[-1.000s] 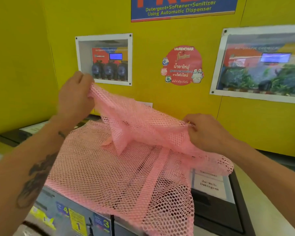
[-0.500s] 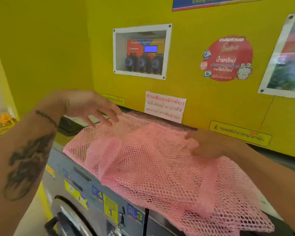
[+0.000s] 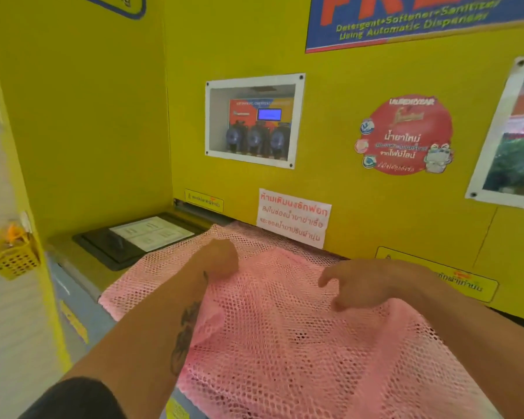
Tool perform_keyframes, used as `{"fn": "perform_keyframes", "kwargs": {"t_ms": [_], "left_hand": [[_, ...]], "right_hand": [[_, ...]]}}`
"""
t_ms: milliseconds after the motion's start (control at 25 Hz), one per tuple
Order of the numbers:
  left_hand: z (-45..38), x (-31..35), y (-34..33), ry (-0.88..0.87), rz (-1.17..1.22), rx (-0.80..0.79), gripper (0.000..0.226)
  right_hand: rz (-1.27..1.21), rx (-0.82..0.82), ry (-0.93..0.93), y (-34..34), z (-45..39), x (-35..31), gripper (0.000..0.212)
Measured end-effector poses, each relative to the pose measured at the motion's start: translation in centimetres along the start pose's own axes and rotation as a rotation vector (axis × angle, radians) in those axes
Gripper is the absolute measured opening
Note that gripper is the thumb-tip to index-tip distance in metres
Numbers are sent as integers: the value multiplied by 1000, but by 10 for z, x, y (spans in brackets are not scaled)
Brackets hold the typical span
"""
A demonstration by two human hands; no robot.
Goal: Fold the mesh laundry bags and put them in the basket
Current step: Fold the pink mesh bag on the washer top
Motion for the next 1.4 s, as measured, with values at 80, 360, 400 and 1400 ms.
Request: {"fn": "perform_keyframes", "kwargs": {"t_ms": [80, 360, 400, 1400], "left_hand": [[-2, 12, 13, 4, 17, 123, 21], [22, 46, 86, -344, 557, 618, 22], [23, 34, 86, -290, 612, 614, 23], [31, -184, 59, 239, 145, -227, 86]], "right_hand": [[-71, 55, 117, 12, -13, -12, 53], [-615, 352, 304, 76, -96, -86, 39], [-613, 374, 289, 79, -106, -94, 22], [-580, 382, 74, 81, -268, -187, 81]]}}
Point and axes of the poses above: each hand's wrist, its own z-axis away from the middle knuckle, its own y-axis out of the back of the hand, x = y × z, the point moved 4 cm from there along -z, towards the middle knuckle, and after that the axes turned 5 degrees about -y, right-handed, at the moved point
